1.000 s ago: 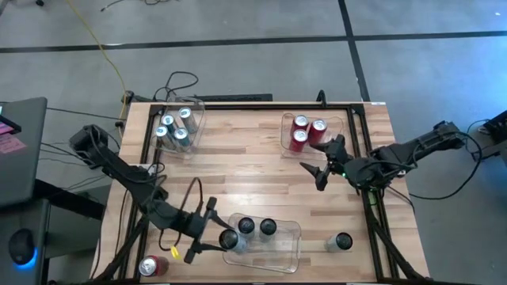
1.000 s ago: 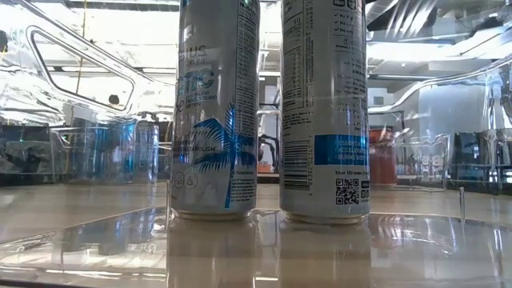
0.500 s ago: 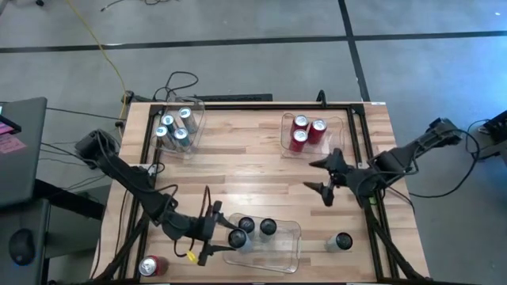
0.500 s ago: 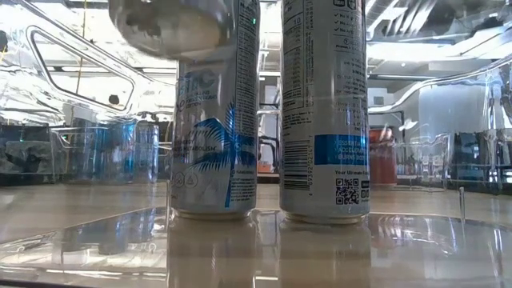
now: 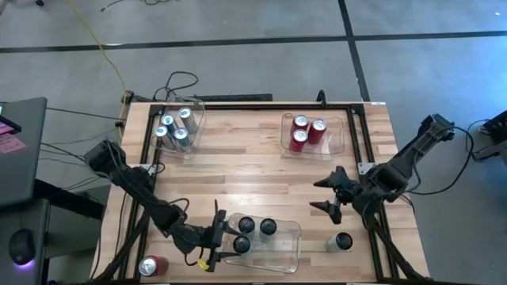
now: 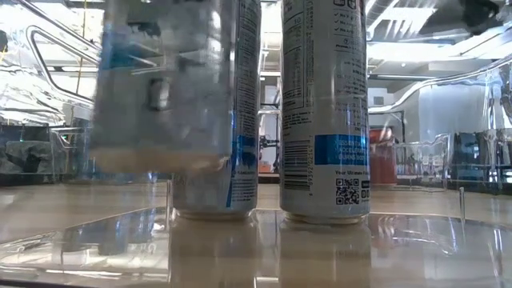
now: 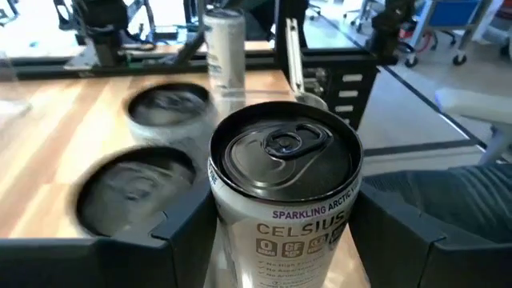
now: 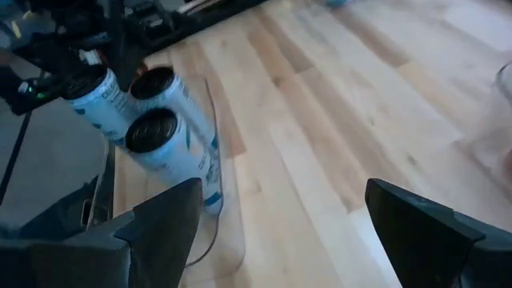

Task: Sort soda cans
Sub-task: Put the white blue soda can into the bottom transparent bin

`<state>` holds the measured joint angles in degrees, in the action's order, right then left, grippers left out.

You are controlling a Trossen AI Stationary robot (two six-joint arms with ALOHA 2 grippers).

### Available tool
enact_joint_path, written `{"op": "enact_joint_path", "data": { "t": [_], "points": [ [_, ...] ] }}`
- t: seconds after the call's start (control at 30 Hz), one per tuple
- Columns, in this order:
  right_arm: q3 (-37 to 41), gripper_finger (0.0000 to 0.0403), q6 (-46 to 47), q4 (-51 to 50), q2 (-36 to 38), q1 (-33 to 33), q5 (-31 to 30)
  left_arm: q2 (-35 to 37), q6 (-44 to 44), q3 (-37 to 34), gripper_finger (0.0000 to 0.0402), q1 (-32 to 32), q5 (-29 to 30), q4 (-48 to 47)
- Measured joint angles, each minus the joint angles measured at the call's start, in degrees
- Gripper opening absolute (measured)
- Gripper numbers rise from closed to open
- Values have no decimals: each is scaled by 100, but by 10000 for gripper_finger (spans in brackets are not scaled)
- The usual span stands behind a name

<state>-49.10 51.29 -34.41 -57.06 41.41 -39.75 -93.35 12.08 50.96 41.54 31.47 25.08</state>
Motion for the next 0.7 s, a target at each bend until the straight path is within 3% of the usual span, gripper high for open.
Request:
{"op": "enact_joint_path", "data": {
  "t": [0.43, 0.7],
  "points": [
    [0, 368, 395, 15, -590, 284, -67, -248, -99, -2, 240, 125, 111, 17],
    [0, 368, 516, 17, -541, 284, -73, -248, -72, -2, 240, 127, 95, -45]
  ]
}}
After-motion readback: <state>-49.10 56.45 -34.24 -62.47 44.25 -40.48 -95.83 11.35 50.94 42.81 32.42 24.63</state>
